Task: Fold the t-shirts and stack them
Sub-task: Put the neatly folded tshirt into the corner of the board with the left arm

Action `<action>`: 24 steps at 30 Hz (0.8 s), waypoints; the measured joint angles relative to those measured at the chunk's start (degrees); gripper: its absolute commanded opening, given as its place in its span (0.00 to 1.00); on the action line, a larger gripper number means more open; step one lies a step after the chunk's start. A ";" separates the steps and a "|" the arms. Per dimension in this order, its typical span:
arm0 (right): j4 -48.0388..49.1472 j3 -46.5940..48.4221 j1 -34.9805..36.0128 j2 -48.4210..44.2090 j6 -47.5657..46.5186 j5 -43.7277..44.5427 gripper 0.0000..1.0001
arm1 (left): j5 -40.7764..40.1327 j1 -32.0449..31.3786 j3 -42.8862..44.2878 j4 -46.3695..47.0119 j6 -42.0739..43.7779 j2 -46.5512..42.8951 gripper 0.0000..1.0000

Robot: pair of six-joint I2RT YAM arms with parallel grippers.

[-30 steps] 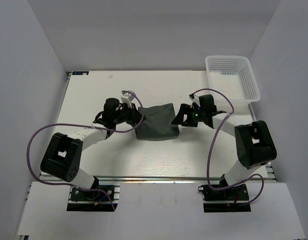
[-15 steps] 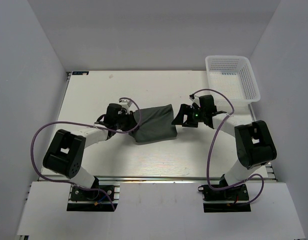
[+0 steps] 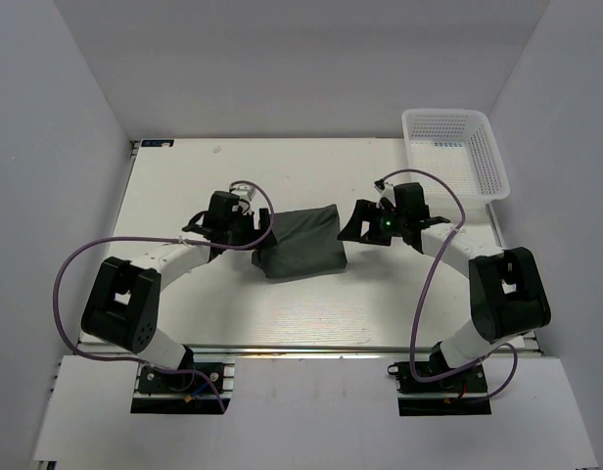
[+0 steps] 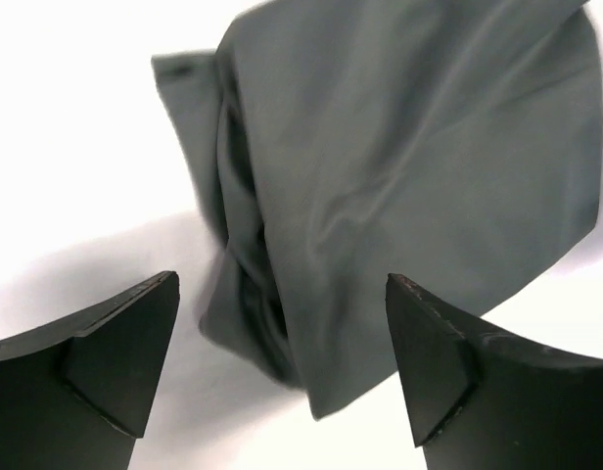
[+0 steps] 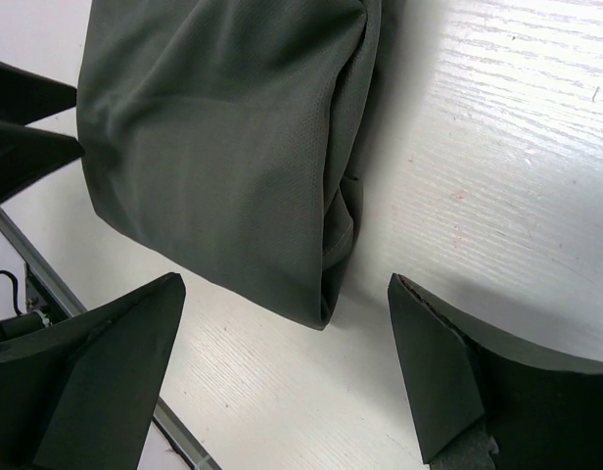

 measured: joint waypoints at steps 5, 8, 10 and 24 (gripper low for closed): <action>-0.92 -0.37 0.00 -0.92 -0.09 0.52 0.90 | 0.98 -0.55 -1.03 -2.40 -0.50 0.26 0.96; -1.29 -1.57 0.00 -2.67 -0.02 0.68 0.90 | 3.15 -0.66 -1.16 -1.84 -0.72 2.14 0.89; -1.33 -2.19 0.00 -3.45 0.04 0.85 0.90 | 5.07 -0.66 -1.16 -0.63 -0.96 4.31 0.85; -2.64 -3.72 -0.02 -3.80 -0.13 2.40 0.90 | 14.60 -0.66 2.58 7.26 -2.45 15.61 0.16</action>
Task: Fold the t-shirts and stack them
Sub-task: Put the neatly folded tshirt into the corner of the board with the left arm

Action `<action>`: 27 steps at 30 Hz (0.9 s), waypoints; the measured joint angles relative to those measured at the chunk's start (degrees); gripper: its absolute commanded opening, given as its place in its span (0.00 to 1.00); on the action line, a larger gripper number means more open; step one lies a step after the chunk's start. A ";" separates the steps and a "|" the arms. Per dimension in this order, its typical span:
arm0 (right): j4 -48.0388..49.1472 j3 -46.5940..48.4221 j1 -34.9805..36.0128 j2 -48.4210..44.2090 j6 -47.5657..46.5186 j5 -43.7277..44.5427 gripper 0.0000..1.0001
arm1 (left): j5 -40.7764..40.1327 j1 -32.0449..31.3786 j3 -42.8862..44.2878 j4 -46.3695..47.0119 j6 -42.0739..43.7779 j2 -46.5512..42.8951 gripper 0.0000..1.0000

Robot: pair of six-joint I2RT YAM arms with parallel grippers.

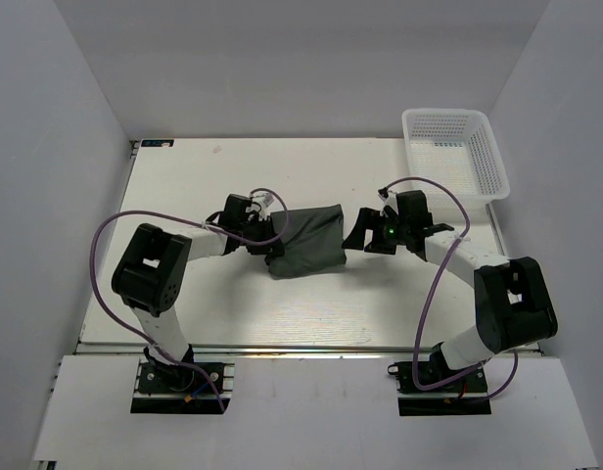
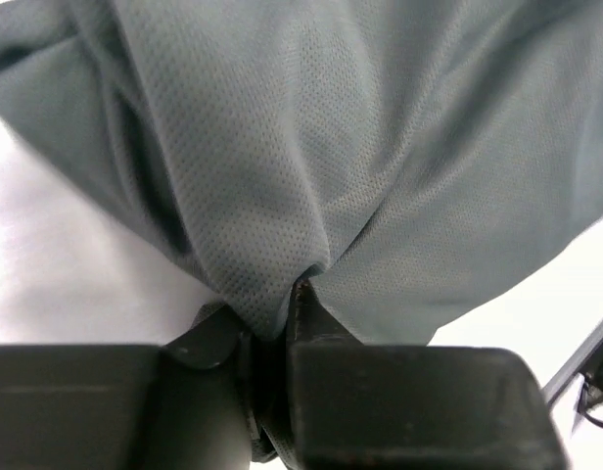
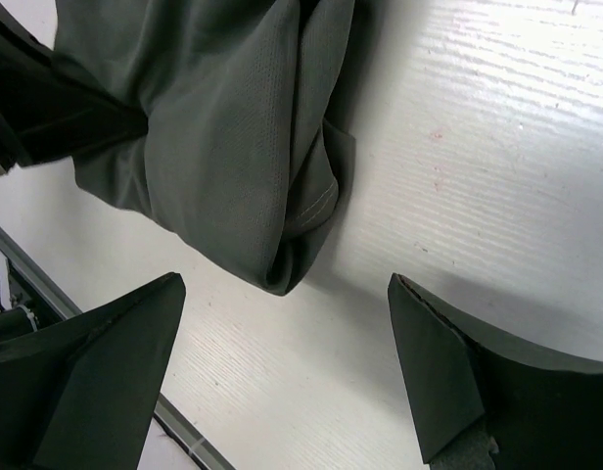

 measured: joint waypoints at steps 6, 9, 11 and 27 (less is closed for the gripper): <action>-0.26 -0.26 -0.04 0.00 -0.31 0.20 0.90 | -1.70 0.26 6.82 -3.30 2.47 2.71 0.06; -0.15 -0.92 -0.11 -0.24 -0.96 0.35 0.90 | -5.77 0.59 13.14 -7.19 4.94 4.59 0.03; -0.55 -1.31 -0.13 -0.63 -1.38 0.74 0.90 | -9.64 1.14 17.70 -9.84 7.34 5.77 0.00; -4.28 -1.05 -1.40 -1.90 -3.63 3.87 0.90 | -35.65 17.70 50.10 -28.20 25.35 23.78 0.00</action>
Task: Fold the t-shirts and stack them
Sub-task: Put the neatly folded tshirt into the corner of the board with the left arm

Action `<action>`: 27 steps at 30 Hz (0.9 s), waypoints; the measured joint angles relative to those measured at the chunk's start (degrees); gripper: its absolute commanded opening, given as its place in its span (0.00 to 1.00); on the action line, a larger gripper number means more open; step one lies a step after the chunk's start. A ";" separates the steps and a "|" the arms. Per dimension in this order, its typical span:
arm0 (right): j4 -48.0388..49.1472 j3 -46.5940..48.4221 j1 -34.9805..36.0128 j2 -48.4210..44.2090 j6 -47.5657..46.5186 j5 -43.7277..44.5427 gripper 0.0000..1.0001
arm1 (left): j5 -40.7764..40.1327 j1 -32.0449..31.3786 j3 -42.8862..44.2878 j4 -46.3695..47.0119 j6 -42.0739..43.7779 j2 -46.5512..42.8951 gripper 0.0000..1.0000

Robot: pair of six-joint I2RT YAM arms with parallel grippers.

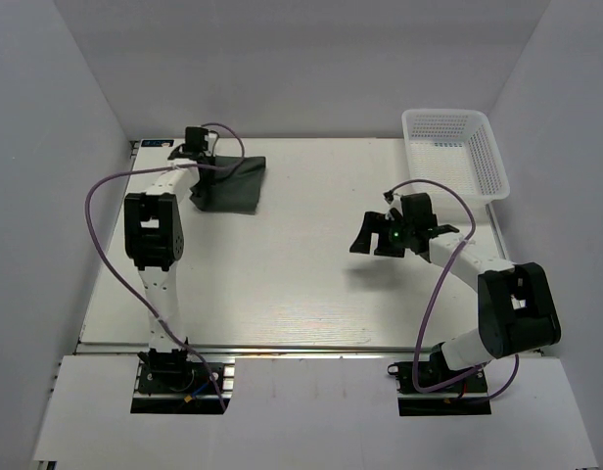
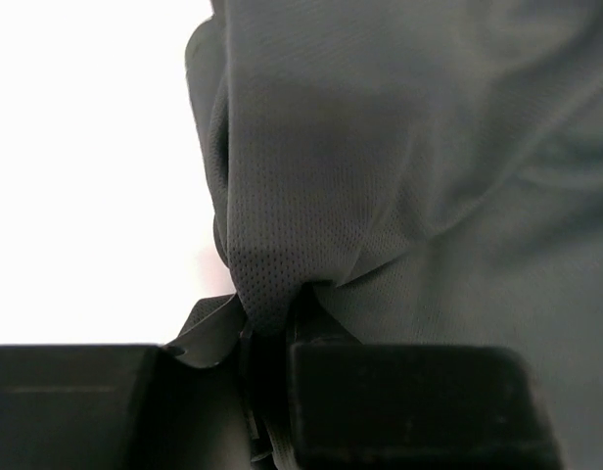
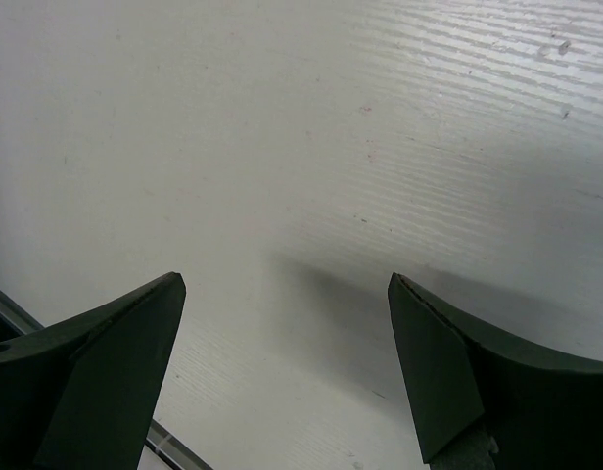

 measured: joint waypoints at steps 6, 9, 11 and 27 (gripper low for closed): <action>-2.10 3.13 -0.24 0.00 -0.66 1.92 0.90 | -2.84 6.71 16.59 -3.34 5.64 10.49 0.00; -2.29 4.28 -0.26 0.04 -0.63 2.27 0.90 | -3.78 8.44 21.81 -4.00 7.85 13.75 0.00; -2.84 4.98 -0.26 0.35 -0.63 2.49 0.90 | -4.59 9.09 24.74 -3.91 8.90 15.63 0.00; -6.25 8.33 -0.48 1.36 -0.63 4.48 0.90 | -7.43 13.88 27.32 0.70 9.44 17.62 1.00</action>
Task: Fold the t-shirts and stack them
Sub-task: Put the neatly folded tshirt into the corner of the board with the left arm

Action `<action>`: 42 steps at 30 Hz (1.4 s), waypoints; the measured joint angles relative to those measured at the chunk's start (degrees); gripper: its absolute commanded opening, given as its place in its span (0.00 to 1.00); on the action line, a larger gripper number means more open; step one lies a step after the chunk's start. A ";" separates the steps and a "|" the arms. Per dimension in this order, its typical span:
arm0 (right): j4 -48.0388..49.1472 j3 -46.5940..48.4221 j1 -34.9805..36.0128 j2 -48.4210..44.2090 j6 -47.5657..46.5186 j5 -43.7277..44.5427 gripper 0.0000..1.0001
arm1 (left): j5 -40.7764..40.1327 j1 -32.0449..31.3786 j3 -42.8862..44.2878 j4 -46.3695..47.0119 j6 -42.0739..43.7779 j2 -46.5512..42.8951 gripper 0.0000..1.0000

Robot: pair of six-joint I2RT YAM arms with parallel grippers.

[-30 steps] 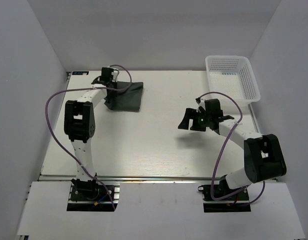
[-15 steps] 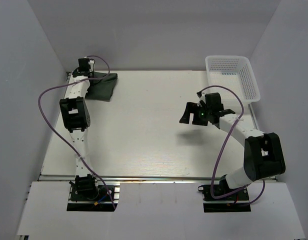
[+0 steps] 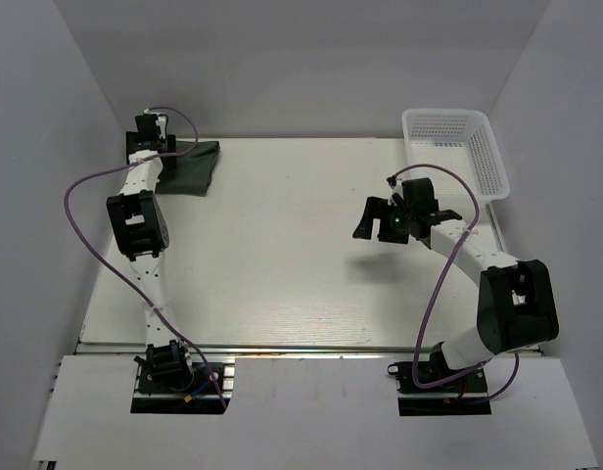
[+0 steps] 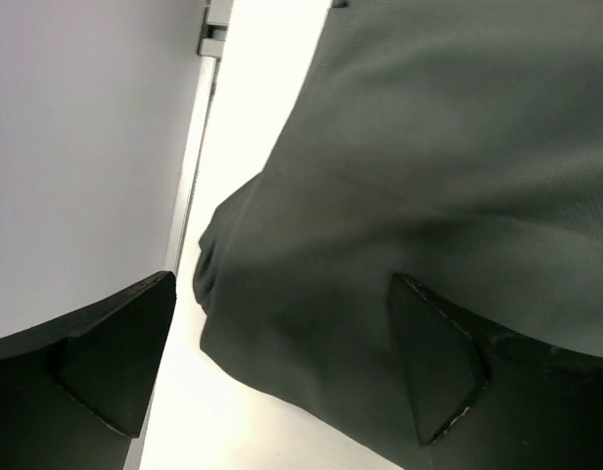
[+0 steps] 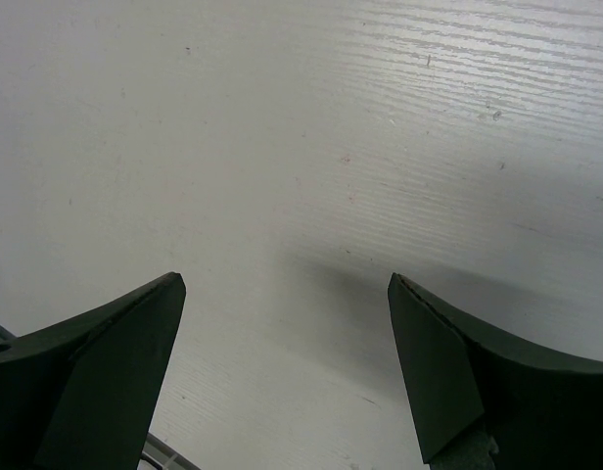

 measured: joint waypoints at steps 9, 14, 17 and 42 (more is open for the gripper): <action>-0.07 0.00 0.00 -1.95 0.44 -0.22 0.90 | 5.49 0.22 -2.14 0.09 -5.07 -2.93 1.00; -0.07 -0.02 0.00 -3.63 0.83 -0.26 0.90 | 17.14 0.22 -3.32 0.61 -7.61 -5.35 0.79; -0.07 -0.04 0.00 -3.72 0.87 -0.26 0.90 | 24.63 0.13 -8.37 2.47 -8.22 -7.43 0.67; -0.07 -0.63 -0.02 -3.69 0.07 -1.36 0.90 | 38.27 -1.25 -8.59 2.78 -14.51 -1.36 0.69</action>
